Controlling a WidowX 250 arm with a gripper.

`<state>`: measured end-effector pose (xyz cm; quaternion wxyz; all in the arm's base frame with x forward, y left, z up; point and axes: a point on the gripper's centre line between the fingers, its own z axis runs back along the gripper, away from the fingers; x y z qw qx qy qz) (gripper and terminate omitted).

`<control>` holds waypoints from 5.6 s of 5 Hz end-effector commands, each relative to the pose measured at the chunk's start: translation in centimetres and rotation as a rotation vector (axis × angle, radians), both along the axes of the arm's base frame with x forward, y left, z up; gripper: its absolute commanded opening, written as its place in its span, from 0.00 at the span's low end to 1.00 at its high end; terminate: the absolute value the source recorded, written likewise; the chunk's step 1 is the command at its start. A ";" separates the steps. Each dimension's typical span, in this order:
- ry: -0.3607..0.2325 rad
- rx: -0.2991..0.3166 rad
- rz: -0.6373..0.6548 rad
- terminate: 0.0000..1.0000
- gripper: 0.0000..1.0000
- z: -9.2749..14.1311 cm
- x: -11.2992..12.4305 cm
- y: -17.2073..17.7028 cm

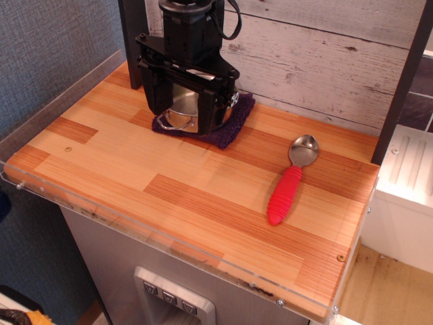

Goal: Place the garlic on the far edge of the table.

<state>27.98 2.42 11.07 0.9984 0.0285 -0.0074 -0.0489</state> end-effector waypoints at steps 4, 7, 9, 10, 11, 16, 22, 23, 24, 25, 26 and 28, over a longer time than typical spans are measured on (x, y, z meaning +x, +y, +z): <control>-0.053 -0.004 0.097 0.00 1.00 -0.4 7.6 3.1; 0.035 0.038 0.124 0.00 1.00 -5.4 11.3 4.2; 0.072 0.053 0.137 0.00 1.00 -6.8 11.1 4.2; 0.075 0.043 0.152 0.00 1.00 -7.2 11.1 4.6; 0.061 0.035 0.157 0.00 1.00 -6.9 11.4 5.0; -0.033 -0.002 0.192 0.00 0.00 -7.1 13.3 5.5; -0.044 0.100 0.294 0.00 0.00 -1.7 5.5 16.3; 0.016 0.110 0.291 0.00 0.00 -3.4 4.2 17.5; 0.022 0.082 0.262 0.00 0.00 -5.3 3.4 17.3; 0.009 0.051 0.266 0.00 0.00 -6.7 3.3 17.3; 0.022 0.026 0.269 0.00 0.00 -7.5 3.3 17.3; -0.017 0.045 0.279 0.00 1.00 -5.5 3.0 17.5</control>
